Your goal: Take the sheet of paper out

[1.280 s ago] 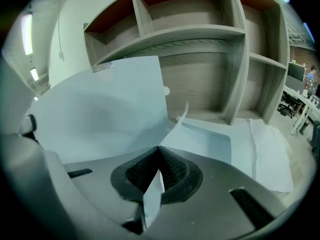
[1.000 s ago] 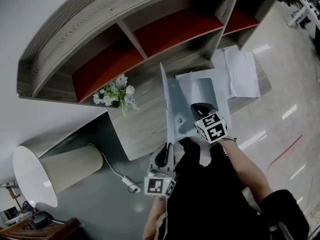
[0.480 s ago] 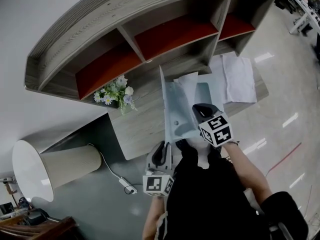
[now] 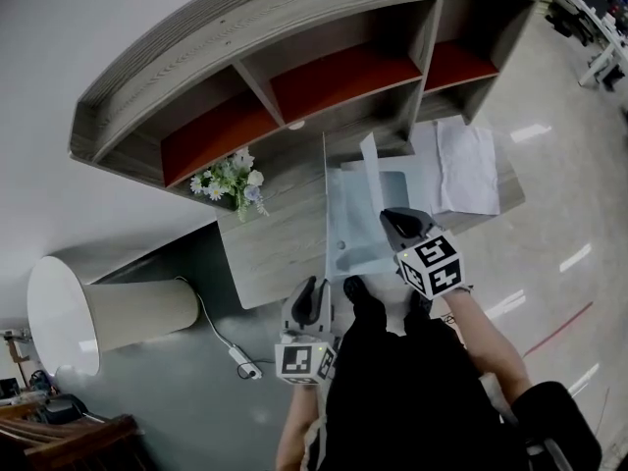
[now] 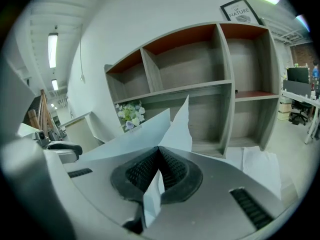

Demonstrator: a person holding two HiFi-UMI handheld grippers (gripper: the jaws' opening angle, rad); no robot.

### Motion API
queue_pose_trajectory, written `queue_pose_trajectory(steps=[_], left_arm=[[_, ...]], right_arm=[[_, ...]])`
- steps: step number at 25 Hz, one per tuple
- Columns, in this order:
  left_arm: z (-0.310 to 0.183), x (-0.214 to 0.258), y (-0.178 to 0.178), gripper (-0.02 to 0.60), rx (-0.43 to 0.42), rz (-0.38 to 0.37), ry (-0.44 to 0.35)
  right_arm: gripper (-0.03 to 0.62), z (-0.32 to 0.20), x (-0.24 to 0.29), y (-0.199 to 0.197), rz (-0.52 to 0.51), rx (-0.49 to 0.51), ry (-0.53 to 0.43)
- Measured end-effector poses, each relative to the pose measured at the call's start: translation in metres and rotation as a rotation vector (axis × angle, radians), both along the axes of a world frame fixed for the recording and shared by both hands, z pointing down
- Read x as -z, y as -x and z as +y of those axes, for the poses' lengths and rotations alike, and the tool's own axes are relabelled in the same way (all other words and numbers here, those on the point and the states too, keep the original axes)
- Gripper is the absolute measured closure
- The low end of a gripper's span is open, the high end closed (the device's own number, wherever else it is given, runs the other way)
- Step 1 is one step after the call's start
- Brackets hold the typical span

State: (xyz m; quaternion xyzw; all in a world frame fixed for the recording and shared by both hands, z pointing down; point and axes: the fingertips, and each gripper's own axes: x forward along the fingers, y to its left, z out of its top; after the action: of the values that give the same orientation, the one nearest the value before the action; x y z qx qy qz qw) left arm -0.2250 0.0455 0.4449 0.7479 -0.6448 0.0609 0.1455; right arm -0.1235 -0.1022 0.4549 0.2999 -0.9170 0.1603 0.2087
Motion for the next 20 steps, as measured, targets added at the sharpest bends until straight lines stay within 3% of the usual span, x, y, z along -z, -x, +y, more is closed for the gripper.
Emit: queue_pose_trajectory(steps=[9,16,20], left_arm=[[0.01,0.021,-0.018,0.499,0.092,-0.013,-0.039],[0.004,0.04,-0.055,0.506,0.116,-0.013,-0.074],[-0.003,0.051,-0.084,0.512,0.087,-0.018,-0.091]], right_arm=[[0.582,0.008,0.04,-0.039,-0.117,0.036,-0.028],[0.582,0.012,0.074,-0.081,-0.236,0.053,-0.032],[0.582,0.015,0.094,-0.106,-0.289,0.062,-0.046]])
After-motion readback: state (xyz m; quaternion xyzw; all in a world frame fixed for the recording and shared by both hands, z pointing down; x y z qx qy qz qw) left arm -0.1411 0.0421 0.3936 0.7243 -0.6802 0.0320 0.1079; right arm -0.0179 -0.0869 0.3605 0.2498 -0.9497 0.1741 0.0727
